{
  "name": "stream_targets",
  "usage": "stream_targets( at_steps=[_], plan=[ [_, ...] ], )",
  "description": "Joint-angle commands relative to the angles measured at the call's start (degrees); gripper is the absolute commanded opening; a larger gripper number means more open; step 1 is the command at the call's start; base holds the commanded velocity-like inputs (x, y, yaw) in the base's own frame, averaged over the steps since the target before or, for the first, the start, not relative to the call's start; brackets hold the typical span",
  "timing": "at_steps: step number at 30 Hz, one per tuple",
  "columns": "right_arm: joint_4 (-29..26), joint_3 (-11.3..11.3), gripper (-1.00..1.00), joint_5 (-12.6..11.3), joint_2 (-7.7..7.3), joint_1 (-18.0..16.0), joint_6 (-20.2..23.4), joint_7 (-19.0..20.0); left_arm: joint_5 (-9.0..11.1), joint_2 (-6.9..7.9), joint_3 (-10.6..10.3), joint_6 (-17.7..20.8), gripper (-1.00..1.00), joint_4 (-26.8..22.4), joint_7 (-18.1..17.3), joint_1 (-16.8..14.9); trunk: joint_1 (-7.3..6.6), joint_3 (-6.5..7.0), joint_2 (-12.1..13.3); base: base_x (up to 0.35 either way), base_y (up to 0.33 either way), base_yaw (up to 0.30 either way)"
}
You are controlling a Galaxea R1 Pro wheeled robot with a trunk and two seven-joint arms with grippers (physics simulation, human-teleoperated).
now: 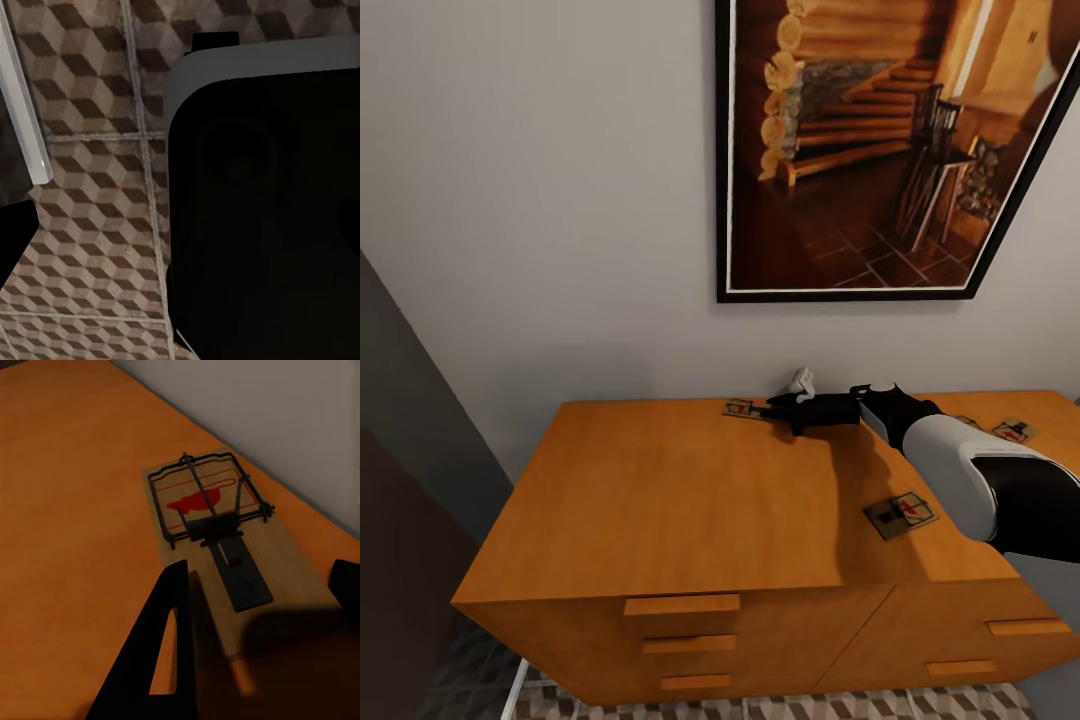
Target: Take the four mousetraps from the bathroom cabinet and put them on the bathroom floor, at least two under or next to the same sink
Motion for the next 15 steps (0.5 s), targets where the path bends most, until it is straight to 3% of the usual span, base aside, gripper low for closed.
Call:
stream_targets(
  at_steps=[1, 15],
  plan=[
    [0.06, 2.04, -1.0, 0.49, -0.01, 0.0, -0.47, -0.02, 0.02, -0.03, -0.19, -0.45, 1.0, 0.27, 0.15, -0.11, 0.0, -0.06, -0.02, 0.0, 0.0, 0.0],
    [-0.04, 2.04, -1.0, 0.64, 0.1, 0.0, -0.32, 0.01, 0.02, -0.05, -0.19, -0.45, 1.0, 0.27, 0.15, -0.11, 0.0, -0.06, -0.02, 0.0, 0.0, 0.0]
  ],
)
